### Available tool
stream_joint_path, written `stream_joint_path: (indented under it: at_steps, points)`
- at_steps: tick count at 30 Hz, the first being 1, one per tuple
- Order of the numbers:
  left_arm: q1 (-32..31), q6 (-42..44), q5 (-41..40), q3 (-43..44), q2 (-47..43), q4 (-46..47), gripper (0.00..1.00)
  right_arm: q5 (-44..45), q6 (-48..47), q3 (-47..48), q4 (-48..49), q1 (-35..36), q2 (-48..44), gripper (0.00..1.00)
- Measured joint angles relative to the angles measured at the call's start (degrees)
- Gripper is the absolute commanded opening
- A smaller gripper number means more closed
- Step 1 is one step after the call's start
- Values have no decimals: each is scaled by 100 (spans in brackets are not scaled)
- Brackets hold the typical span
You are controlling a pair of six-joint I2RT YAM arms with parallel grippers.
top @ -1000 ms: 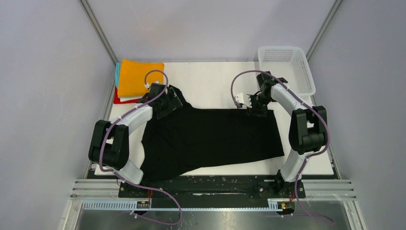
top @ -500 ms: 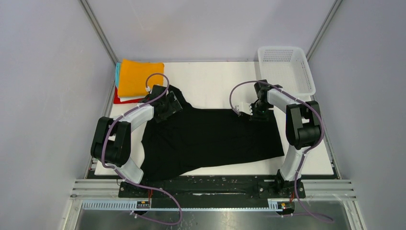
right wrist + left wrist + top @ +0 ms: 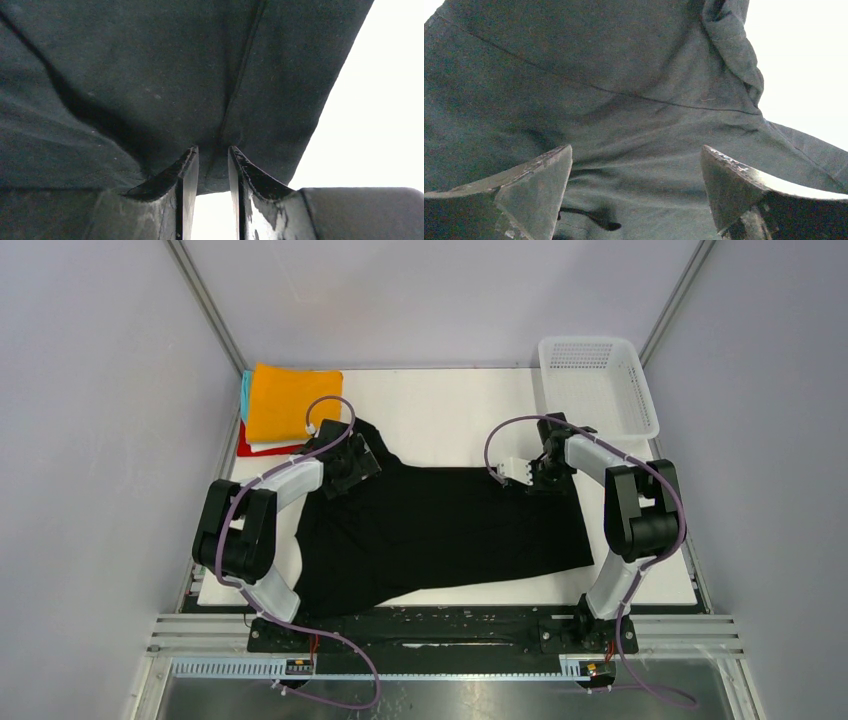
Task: Fold and stack the t-shirts
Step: Fold the flattened tshirt in 1/3 of the way
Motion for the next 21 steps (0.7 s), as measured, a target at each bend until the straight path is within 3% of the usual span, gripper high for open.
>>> stream_joint_path:
  at_steps: [5,7,10,13,18,21]
  points:
    - [0,0,-2,0,2,-2,99,138,-4,9,127,-85,192,38]
    - [0,0,-11,0,2,0,99,170,-7,9,168,-94,197,31]
    - [0,0,-33,0,4,-4,99,234,-20,7,260,-101,212,12]
    - [0,0,-66,0,11,-4,99,376,26,7,463,-105,256,4]
    - [0,0,-87,0,72,-15,99,560,157,13,769,-111,280,5]
    - [0,0,-87,0,87,-48,99,579,205,48,791,-116,278,18]
